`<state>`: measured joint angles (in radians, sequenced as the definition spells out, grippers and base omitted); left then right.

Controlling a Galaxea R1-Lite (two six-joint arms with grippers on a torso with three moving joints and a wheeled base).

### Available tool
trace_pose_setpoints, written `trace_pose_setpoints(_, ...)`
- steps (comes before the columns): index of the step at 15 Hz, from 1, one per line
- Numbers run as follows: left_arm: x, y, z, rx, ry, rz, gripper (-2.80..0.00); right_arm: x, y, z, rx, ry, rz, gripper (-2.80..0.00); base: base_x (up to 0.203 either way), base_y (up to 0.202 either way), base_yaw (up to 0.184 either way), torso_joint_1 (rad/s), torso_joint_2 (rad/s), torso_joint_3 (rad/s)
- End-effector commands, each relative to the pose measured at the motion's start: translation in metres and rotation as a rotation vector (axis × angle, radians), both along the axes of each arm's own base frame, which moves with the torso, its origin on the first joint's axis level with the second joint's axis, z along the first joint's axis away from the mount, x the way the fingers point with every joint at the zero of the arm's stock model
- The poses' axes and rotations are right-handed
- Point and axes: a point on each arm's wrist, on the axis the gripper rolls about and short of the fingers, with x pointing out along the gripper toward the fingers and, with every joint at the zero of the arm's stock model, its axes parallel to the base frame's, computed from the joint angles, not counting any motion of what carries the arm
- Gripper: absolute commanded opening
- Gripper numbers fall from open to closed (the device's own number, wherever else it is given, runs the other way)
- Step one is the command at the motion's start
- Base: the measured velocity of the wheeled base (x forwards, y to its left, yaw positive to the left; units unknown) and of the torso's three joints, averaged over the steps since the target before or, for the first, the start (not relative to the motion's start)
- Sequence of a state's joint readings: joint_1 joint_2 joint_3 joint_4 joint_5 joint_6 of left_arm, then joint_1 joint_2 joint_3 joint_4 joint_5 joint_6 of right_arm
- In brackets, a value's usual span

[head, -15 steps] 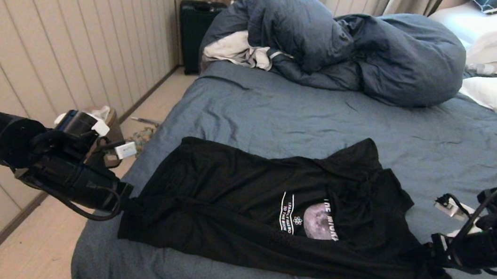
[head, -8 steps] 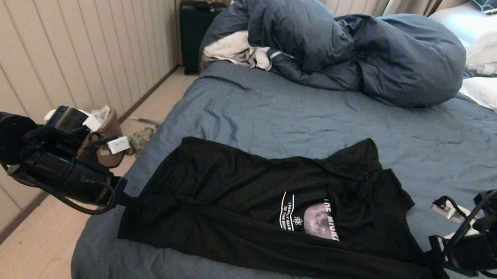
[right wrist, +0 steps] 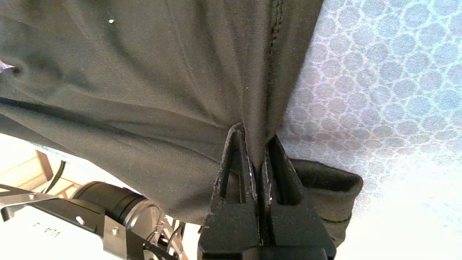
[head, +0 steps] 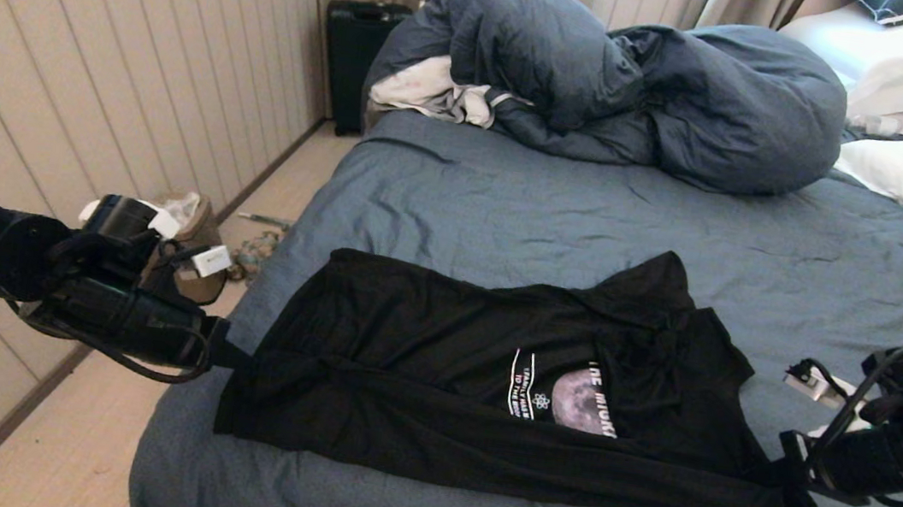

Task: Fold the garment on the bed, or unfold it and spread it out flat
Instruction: Fold the black T-shirt

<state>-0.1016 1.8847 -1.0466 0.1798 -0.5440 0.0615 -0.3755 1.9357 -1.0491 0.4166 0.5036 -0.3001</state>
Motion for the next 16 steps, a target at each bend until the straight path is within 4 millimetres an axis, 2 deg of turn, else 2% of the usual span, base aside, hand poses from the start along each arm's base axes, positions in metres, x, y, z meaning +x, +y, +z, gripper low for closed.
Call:
trace_pose_setpoints(1,-0.007,0.003,0.011,-0.026,-0.029,-0.006,0.0,0.0,0.0,-0.001,0.004,0.005,0.002,-2.8,0.0,0.0,0.0,0.0,0.0,0.0)
trace_pose_setpoints(3,0.002,0.002,-0.004,-0.034,0.015,-0.01,0.0,-0.003,0.003,-0.003,0.008,0.014,0.007,-2.8,0.0,0.0,0.0,0.0,0.0,0.0)
trace_pose_setpoints(5,0.008,0.002,-0.006,-0.04,0.017,-0.01,0.0,-0.004,0.004,-0.003,0.008,0.016,0.008,-2.8,0.0,0.0,0.0,0.0,0.0,0.0)
trace_pose_setpoints(8,-0.002,0.003,0.01,-0.053,-0.021,-0.001,0.0,-0.005,0.003,-0.003,0.009,0.015,0.006,-2.8,0.0,0.0,0.0,0.0,0.0,0.0)
trace_pose_setpoints(11,-0.029,0.006,0.031,-0.047,-0.104,-0.039,0.0,-0.005,0.004,-0.003,0.012,0.017,0.006,-2.8,0.0,0.0,0.0,0.0,0.0,0.0)
trace_pose_setpoints(13,-0.027,0.02,0.03,-0.019,-0.134,-0.03,0.0,-0.005,0.004,-0.005,0.018,0.026,0.005,-2.8,0.0,0.0,0.0,0.0,0.0,0.0)
trace_pose_setpoints(16,-0.028,0.04,0.018,0.084,-0.216,-0.127,0.0,-0.008,0.005,-0.006,0.021,0.033,0.01,-2.8,0.0,0.0,0.0,0.0,0.0,0.0)
